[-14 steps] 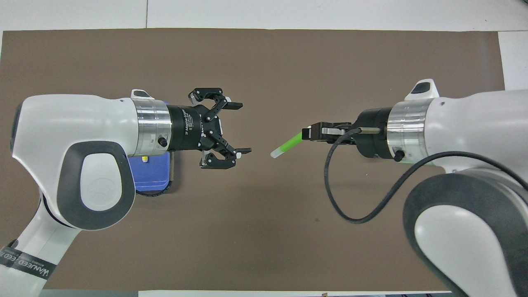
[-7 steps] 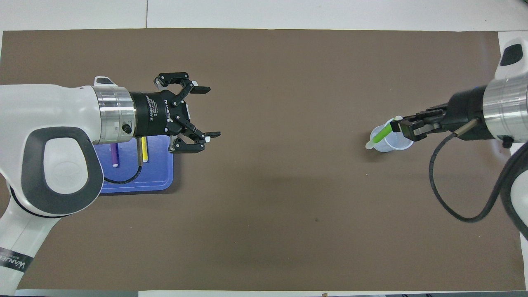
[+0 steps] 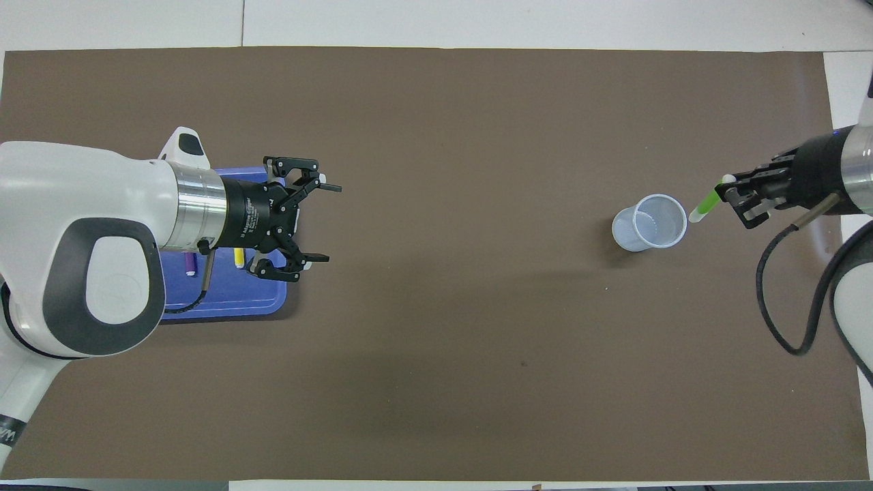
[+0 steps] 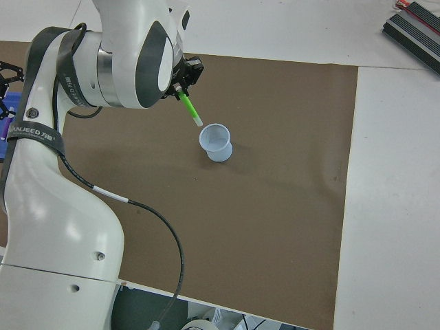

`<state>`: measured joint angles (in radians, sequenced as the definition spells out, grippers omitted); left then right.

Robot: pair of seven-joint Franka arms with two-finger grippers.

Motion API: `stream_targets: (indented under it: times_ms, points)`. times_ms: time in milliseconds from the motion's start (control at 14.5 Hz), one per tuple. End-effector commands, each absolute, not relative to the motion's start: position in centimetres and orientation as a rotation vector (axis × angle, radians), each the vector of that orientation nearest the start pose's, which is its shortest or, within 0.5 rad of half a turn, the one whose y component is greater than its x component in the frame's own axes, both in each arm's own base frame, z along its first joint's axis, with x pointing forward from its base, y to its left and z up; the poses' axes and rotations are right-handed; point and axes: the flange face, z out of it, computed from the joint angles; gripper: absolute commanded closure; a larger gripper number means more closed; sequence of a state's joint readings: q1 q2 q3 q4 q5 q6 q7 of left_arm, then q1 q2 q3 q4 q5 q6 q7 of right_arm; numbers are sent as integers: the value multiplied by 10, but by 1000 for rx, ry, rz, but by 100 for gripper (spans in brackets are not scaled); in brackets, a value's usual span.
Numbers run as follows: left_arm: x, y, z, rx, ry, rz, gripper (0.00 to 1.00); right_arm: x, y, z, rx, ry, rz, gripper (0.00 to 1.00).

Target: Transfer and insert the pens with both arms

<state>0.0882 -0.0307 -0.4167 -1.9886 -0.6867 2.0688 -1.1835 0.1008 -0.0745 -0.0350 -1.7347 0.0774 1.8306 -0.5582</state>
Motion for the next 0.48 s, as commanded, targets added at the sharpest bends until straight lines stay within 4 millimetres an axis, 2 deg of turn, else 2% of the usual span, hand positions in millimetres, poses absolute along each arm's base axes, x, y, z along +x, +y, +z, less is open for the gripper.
stream_targets:
  times_ms: [0, 207, 414]
  points:
    - [521, -182, 488, 2331, 1296, -377, 0, 550, 39, 586, -2970, -967, -368, 100]
    - [530, -157, 468, 2550, 1068, -293, 0, 558, 39, 578, -2977, -947, -426, 100]
    - [541, -123, 449, 2688, 881, -237, 0, 564, 35, 568, -2977, -916, -455, 100]
